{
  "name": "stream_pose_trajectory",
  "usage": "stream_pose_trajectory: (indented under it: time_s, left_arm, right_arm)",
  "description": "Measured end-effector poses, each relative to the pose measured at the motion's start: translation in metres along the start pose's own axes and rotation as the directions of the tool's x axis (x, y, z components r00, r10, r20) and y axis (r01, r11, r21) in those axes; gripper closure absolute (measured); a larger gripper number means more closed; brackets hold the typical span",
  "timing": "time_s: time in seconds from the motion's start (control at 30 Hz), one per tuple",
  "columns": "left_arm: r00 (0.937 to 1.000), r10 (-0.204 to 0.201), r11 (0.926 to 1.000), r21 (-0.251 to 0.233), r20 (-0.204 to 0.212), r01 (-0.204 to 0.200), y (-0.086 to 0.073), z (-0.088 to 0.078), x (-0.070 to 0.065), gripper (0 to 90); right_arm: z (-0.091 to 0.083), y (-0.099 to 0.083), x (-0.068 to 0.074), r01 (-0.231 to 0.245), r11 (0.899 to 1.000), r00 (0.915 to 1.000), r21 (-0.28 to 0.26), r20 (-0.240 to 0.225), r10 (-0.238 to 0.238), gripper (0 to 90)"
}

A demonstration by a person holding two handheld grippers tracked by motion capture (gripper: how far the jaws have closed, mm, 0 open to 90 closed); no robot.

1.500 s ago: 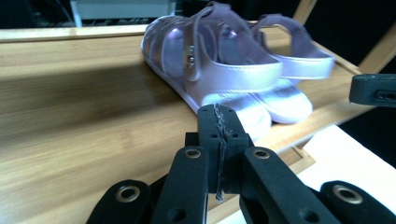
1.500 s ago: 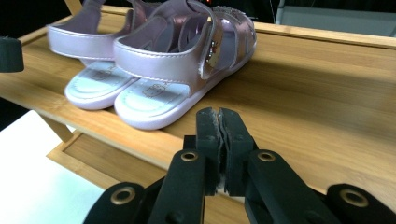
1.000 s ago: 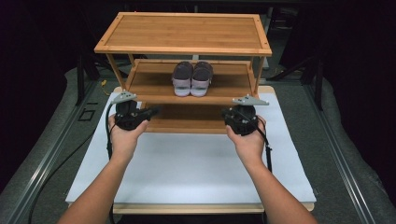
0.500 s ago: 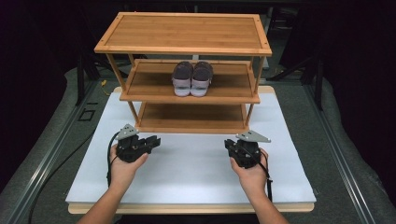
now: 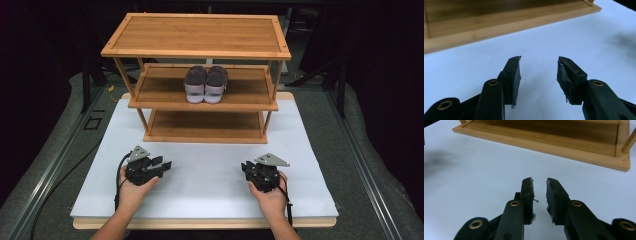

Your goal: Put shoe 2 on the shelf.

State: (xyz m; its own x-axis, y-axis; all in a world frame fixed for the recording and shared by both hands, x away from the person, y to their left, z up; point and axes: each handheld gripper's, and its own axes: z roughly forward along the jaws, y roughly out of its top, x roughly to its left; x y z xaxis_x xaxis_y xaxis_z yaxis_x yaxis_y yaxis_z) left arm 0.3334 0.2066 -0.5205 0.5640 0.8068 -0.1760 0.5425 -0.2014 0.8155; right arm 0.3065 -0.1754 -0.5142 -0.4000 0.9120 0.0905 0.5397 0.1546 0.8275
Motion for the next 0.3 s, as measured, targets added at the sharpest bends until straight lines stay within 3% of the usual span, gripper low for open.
stream_pose_trajectory:
  time_s: [0.03,0.07,0.1,0.13,0.17,0.23,0.27,0.3]
  left_arm:
    - [1.0,0.001,1.0,0.007,0.003,-0.001,-0.0007,0.001,0.0,53.2]
    - [1.0,0.003,0.9999,0.013,0.009,-0.004,-0.001,0.0021,0.0002,53.2]
    - [0.9999,-0.001,0.9998,0.018,0.013,0.001,-0.0014,0.0026,0.0,53.2]
    - [0.9998,-0.002,0.9999,0.015,0.018,0.001,-0.0017,0.0028,-0.0001,53.7]
    - [0.9998,-0.001,0.9999,0.015,0.022,0.001,-0.0016,0.0027,0.0,54.1]
    - [0.9996,-0.003,1.0,0.009,0.029,0.003,-0.0011,0.002,-0.0006,55.2]
    - [0.9994,0.001,1.0,0.004,0.034,-0.001,-0.0004,0.0015,-0.0009,55.3]
    - [0.9994,0.001,1.0,0.004,0.034,-0.001,-0.0004,0.0015,-0.0009,55.3]
  right_arm:
    - [0.0019,-0.001,-0.0014,-0.007,1.0,0.9984,-0.007,-0.057,0.007,73.0]
    - [0.0029,-0.0018,-0.0014,-0.007,1.0,0.9971,-0.006,-0.076,0.006,72.3]
    - [0.0037,-0.0021,0.0002,-0.001,1.0,0.9989,-0.005,-0.047,0.0,72.3]
    - [0.0042,-0.0025,0.0008,0.002,1.0,0.9987,-0.002,-0.051,-0.002,72.2]
    - [0.0049,-0.0028,-0.0006,0.001,1.0,0.994,-0.009,-0.109,-0.002,72.1]
    - [0.0045,-0.0027,0.0021,0.004,1.0,0.9989,0.005,-0.048,-0.003,70.8]
    - [0.0043,-0.0026,0.0029,0.006,1.0,0.9993,0.006,-0.038,-0.005,69.6]
    - [0.0045,-0.0026,0.0025,0.009,1.0,0.9982,-0.002,-0.06,-0.009,69.6]
